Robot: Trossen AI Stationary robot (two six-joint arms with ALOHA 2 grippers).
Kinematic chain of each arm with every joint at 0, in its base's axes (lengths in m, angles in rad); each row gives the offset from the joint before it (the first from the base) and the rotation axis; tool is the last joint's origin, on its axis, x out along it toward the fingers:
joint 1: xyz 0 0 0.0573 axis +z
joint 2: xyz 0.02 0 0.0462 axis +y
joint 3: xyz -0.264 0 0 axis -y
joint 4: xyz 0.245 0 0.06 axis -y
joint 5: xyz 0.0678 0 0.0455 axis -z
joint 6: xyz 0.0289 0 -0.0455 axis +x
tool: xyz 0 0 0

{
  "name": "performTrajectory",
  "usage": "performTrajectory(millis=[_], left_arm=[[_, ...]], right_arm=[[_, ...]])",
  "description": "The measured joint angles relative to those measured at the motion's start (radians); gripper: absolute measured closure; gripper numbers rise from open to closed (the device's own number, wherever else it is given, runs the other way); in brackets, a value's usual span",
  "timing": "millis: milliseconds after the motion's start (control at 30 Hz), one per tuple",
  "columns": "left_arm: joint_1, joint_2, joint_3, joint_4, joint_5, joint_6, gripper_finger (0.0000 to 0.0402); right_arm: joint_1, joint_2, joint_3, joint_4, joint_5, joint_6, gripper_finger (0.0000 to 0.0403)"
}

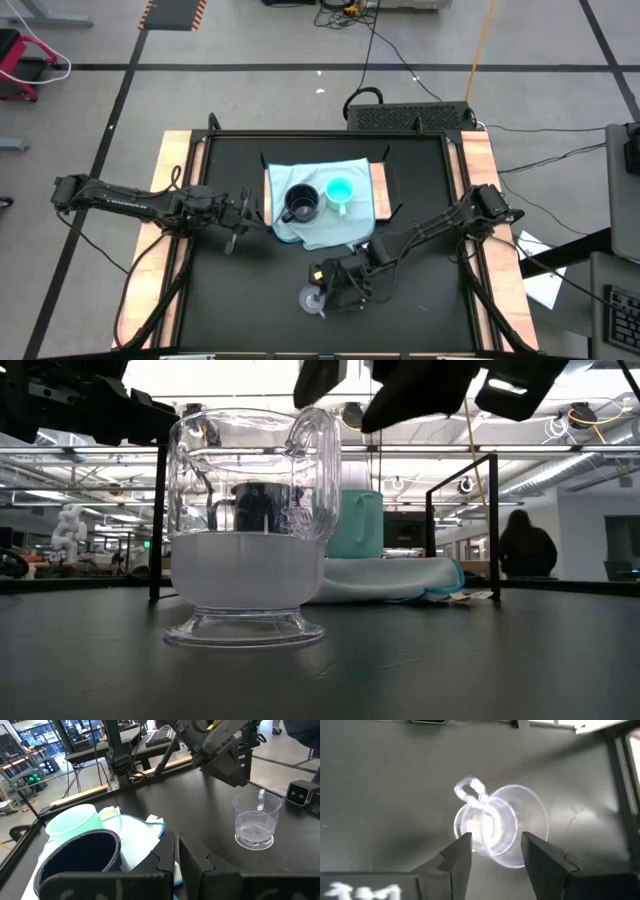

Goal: Stack small to large cups/mugs on shelf
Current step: Put the transparent mug on the microfiber cloth on the shelf

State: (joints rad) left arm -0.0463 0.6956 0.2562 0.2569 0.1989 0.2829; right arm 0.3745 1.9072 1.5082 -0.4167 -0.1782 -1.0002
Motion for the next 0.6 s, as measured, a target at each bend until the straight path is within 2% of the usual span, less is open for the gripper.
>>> performTrajectory(millis=[333,467,600], left_arm=[[0.000,0.000,0.000,0.000,0.000,-0.006,0.0378],[0.000,0.000,0.000,0.000,0.000,-0.024,0.0378],[0.000,0.000,0.000,0.000,0.000,-0.030,0.0378]], right_arm=[[0.027,0.056,-0.001,0.048,0.004,-0.071,0.0256],[0.026,0.094,-0.001,0.061,0.090,-0.097,0.0256],[0.026,0.101,-0.001,0.068,0.104,-0.089,0.0257]])
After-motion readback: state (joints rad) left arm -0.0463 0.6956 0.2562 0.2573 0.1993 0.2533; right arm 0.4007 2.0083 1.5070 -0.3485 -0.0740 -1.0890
